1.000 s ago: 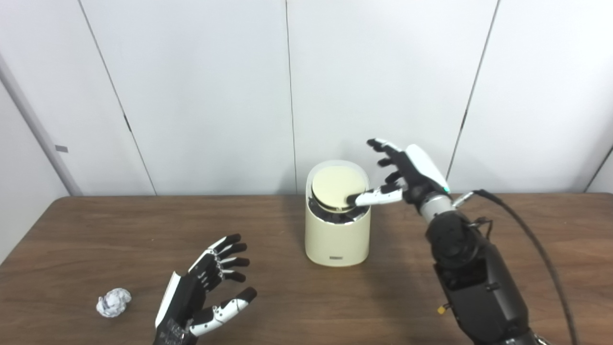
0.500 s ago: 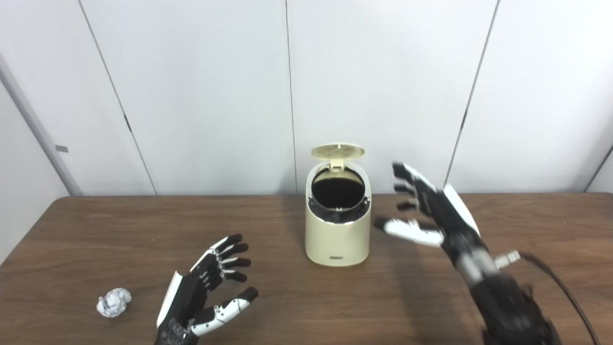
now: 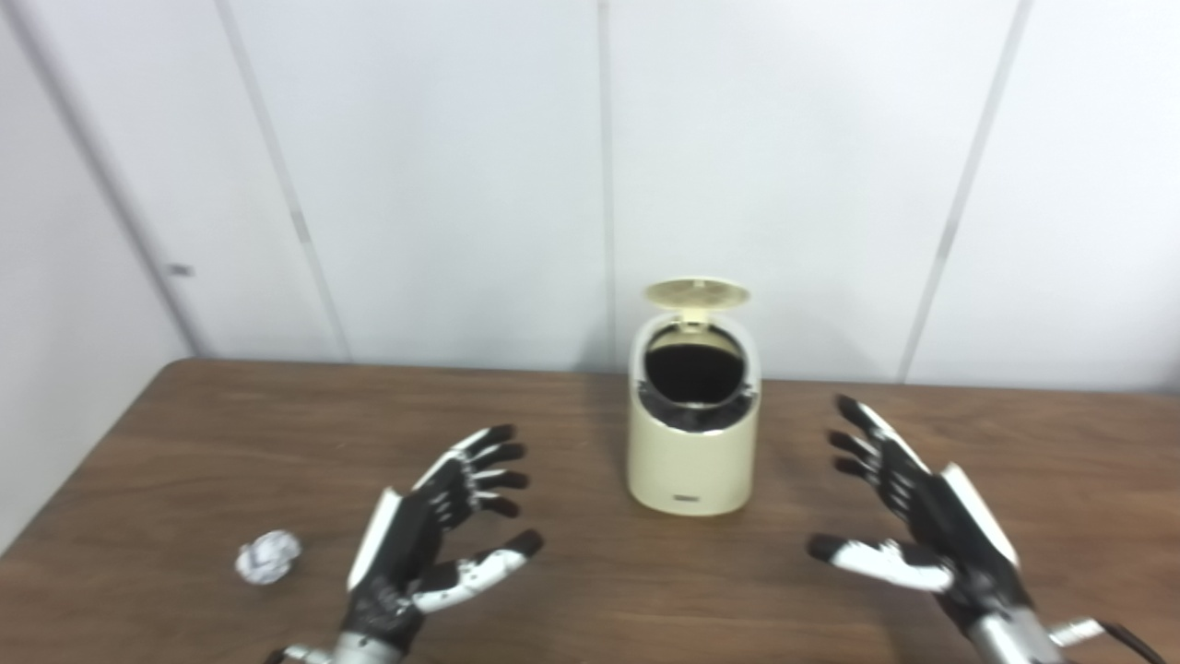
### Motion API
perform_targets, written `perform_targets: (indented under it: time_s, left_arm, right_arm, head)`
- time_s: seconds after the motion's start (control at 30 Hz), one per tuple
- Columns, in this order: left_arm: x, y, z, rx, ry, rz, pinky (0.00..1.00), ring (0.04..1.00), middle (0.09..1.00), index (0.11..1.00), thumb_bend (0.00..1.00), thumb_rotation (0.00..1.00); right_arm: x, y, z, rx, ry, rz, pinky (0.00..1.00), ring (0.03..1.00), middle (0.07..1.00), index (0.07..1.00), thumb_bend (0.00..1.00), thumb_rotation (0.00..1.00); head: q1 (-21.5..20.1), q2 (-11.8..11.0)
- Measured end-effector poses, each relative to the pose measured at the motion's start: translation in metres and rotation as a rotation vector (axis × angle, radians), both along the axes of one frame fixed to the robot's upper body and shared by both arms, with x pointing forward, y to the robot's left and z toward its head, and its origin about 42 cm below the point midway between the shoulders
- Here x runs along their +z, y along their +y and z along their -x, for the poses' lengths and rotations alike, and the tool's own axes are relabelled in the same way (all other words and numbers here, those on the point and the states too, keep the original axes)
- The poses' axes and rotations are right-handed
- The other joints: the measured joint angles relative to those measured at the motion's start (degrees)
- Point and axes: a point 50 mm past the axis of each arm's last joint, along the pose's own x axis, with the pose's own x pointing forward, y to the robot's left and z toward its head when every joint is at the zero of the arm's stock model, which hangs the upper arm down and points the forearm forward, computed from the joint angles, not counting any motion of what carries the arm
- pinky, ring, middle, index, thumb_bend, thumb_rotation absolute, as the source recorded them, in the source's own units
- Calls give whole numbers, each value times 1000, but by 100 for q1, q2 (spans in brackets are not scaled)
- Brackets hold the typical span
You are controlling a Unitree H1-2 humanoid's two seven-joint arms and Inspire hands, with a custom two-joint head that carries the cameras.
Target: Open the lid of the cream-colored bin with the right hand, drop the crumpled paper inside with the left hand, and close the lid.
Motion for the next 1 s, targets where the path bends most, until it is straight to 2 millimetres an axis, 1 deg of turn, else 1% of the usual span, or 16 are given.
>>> perform_targets:
  time_s: [0.03,0.1,0.17,0.2,0.23,0.3,0.37,0.4,0.43,0.53,0.7,0.8,0.87,0.93,0.97,1.0]
  left_arm:
    - [0,-2,0,-2,0,2,604,719,814,857,670,136]
    - [0,-6,-1,-4,-1,-1,607,717,811,855,677,139]
    - [0,-12,-2,-6,-1,-6,600,714,808,852,678,129]
    - [0,-15,-3,-6,1,-4,601,714,808,850,683,126]
    - [0,-18,-4,-5,4,0,606,717,811,852,683,120]
    - [-1,-23,-5,-3,6,0,613,718,812,854,686,127]
    - [-2,-28,-5,-4,11,-4,623,721,812,853,697,138]
    - [-2,-29,-5,-2,12,-5,625,721,812,853,700,139]
    - [-2,-29,-5,3,11,-9,623,721,812,853,699,143]
    - [-3,-29,-6,27,9,-30,618,724,814,854,695,137]
    - [1,-26,-4,63,11,-74,595,739,818,850,681,104]
    - [19,-18,0,126,33,-231,594,732,809,842,683,71]
    - [35,-5,4,169,35,-331,594,728,802,834,681,42]
    - [45,7,7,207,43,-404,592,728,795,821,682,50]
    - [50,12,9,230,59,-462,585,704,759,796,702,65]
    - [55,17,10,250,66,-527,583,701,755,794,704,66]
  right_arm:
    - [-1,-3,1,-3,3,5,877,908,975,959,877,330]
    - [-1,-8,1,-9,2,17,889,910,977,964,865,310]
    - [0,-12,1,-16,-7,19,912,923,988,969,840,264]
    - [0,-13,1,-19,-9,16,919,929,993,973,831,255]
    - [0,-13,1,-20,-9,12,913,931,995,977,820,256]
    - [0,-14,1,-19,-8,5,909,934,994,977,807,256]
    - [1,-15,0,-17,-4,3,870,913,977,954,797,266]
    - [1,-17,0,-17,0,7,856,908,974,950,797,271]
    - [1,-18,0,-18,2,15,788,892,967,947,801,304]
    - [3,-21,0,-20,-2,41,699,856,947,935,816,342]
    - [7,-19,-4,-14,-19,52,632,842,945,927,828,384]
    - [9,-19,-6,-12,-26,58,592,834,941,917,840,404]
    - [9,-19,-5,-12,-26,62,578,835,940,916,848,419]
    - [9,-19,-5,-13,-26,66,566,831,937,912,849,427]
    - [9,-20,-5,-13,-26,66,564,828,935,909,851,428]
    - [9,-19,-5,-13,-26,66,564,828,935,908,851,428]
  head:
    - [236,-9]
    - [440,-26]
    - [825,-97]
    - [932,-123]
    - [933,-123]
    - [1388,-202]
    - [1617,-229]
    - [1644,-237]
    - [1732,-263]
    - [1820,-316]
    - [1882,-369]
    - [1908,-387]
    - [1935,-387]
    - [1926,-396]
    - [1943,-404]
    - [1943,-404]
